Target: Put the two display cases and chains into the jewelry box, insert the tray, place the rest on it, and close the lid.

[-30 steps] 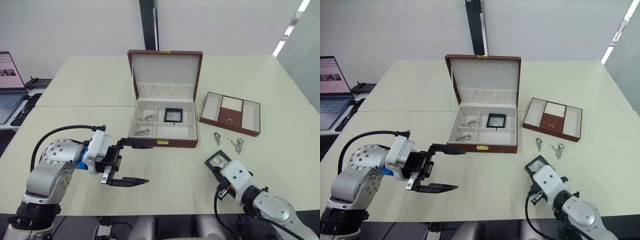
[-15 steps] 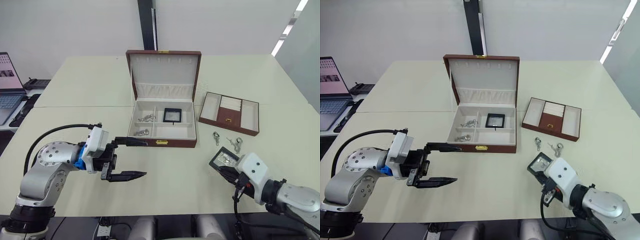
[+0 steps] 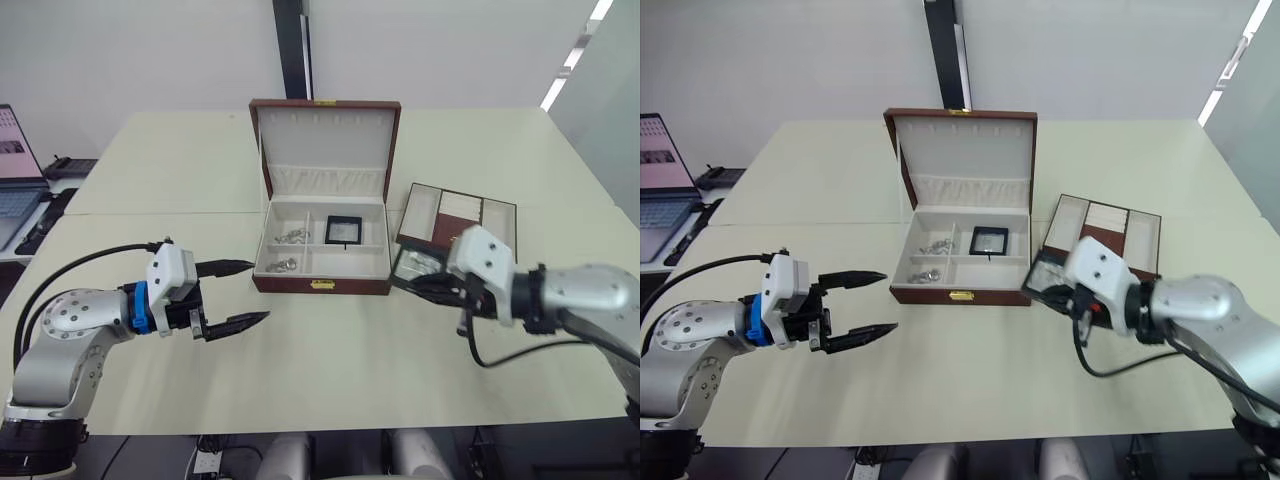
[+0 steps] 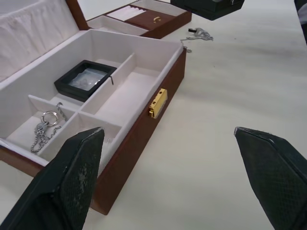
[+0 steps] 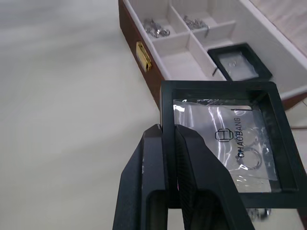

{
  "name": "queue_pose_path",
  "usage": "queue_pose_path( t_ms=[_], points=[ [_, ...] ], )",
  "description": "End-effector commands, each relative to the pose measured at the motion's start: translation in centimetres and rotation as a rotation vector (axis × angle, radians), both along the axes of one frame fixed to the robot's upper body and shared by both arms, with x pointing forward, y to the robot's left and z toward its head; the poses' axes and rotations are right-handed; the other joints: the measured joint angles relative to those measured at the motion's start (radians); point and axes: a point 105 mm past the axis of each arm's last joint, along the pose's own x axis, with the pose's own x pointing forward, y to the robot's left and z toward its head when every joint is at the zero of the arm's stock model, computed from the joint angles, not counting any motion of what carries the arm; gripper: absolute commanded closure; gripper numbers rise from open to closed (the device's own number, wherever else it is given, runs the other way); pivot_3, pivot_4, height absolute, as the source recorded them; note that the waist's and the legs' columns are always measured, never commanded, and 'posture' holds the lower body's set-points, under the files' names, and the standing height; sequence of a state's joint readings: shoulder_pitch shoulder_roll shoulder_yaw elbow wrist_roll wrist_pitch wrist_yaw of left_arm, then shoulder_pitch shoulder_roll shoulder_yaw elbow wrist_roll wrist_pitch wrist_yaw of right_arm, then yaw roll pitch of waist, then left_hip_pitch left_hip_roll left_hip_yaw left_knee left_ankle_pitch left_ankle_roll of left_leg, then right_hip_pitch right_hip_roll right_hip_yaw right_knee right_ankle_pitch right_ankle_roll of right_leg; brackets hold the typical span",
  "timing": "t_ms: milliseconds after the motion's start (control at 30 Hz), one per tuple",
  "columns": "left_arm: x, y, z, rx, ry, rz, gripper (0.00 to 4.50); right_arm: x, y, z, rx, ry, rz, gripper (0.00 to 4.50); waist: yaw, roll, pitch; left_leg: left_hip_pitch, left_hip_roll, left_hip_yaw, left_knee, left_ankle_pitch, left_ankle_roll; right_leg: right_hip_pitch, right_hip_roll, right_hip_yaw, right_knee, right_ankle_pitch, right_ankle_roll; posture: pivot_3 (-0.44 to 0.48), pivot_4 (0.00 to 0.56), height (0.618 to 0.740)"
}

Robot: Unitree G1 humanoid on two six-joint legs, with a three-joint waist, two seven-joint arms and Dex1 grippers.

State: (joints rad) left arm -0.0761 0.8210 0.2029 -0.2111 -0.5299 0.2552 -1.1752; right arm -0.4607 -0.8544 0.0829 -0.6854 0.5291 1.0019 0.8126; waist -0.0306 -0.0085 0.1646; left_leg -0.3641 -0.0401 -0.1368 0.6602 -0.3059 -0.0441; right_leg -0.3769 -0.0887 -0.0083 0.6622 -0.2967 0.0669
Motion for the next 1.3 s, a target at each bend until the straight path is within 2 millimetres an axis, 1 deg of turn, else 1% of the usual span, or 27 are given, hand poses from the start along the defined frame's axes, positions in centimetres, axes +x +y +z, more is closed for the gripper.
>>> queue_pose_path(
  t_ms=[33, 67, 200, 333, 433, 567, 900, 1167, 1300],
  points=[
    [-0.1, -0.3, 1.2, 0.011, -0.047, -0.008, 0.00, 1.1, 2.1, 0.7, -0.002, -0.024, 0.098, 4.50, -0.001, 0.000, 0.000, 0.000, 0.000, 0.000, 0.000, 0.000, 0.000, 0.000, 0.000, 0.000, 0.000, 0.000, 0.000, 0.000, 0.150, 0.740],
    [-0.1, -0.3, 1.3, 0.012, -0.050, -0.005, 0.00, 1.6, 2.7, 0.9, -0.003, -0.030, 0.118, 4.50, -0.001, 0.000, 0.000, 0.000, 0.000, 0.000, 0.000, 0.001, -0.003, -0.001, 0.000, 0.001, 0.000, 0.000, 0.000, 0.000, 0.150, 0.740],
    [0.1, -0.7, 2.0, 0.001, -0.051, 0.006, 0.00, 3.3, 4.8, 1.9, 0.003, -0.031, 0.183, 4.50, -0.002, 0.000, 0.000, -0.001, 0.000, 0.000, 0.000, 0.002, -0.003, -0.003, 0.000, 0.001, 0.001, 0.000, 0.000, 0.000, 0.150, 0.740],
    [0.3, -1.1, 2.2, -0.005, -0.039, 0.009, 0.00, 4.6, 6.3, 2.3, -0.022, -0.034, 0.244, 4.50, -0.001, 0.000, 0.000, -0.002, 0.000, -0.001, 0.000, 0.002, -0.004, -0.003, 0.000, 0.001, 0.001, 0.000, 0.000, 0.000, 0.150, 0.740],
    [0.6, -1.2, 2.4, -0.016, -0.038, 0.024, 0.00, 5.2, 7.0, 2.3, -0.044, -0.031, 0.280, 4.50, -0.003, 0.000, 0.000, -0.001, 0.000, -0.001, 0.000, 0.002, -0.004, -0.004, 0.000, 0.002, 0.002, 0.000, 0.000, 0.000, 0.150, 0.740],
    [0.8, -1.2, 2.6, -0.029, -0.041, 0.035, 0.00, 5.8, 7.5, 1.7, -0.074, -0.019, 0.310, 4.50, -0.003, 0.000, 0.000, -0.002, 0.000, -0.001, 0.000, 0.002, -0.004, -0.005, 0.000, 0.002, 0.002, 0.000, 0.000, 0.000, 0.150, 0.740],
    [0.6, -1.1, 1.7, -0.014, -0.034, 0.030, 0.00, 7.6, 8.1, -0.3, -0.140, 0.022, 0.355, 4.50, -0.004, 0.000, 0.000, -0.002, 0.000, 0.000, -0.001, 0.002, -0.004, -0.008, -0.001, 0.006, 0.003, 0.000, 0.000, 0.000, 0.150, 0.740],
    [0.6, -1.2, 1.7, -0.010, -0.037, 0.023, 0.00, 8.0, 8.4, -1.9, -0.158, 0.068, 0.363, 4.50, -0.004, 0.000, 0.000, -0.002, 0.000, 0.001, -0.001, 0.002, -0.004, -0.010, 0.000, 0.007, 0.004, 0.001, 0.000, 0.000, 0.150, 0.740],
    [0.6, -1.4, 1.8, -0.010, -0.041, 0.023, 0.00, 7.9, 8.4, -2.2, -0.156, 0.085, 0.369, 4.50, -0.004, 0.000, 0.000, -0.003, 0.000, 0.001, -0.001, 0.002, -0.004, -0.010, 0.000, 0.007, 0.004, 0.001, -0.001, 0.000, 0.150, 0.740]
  ],
)
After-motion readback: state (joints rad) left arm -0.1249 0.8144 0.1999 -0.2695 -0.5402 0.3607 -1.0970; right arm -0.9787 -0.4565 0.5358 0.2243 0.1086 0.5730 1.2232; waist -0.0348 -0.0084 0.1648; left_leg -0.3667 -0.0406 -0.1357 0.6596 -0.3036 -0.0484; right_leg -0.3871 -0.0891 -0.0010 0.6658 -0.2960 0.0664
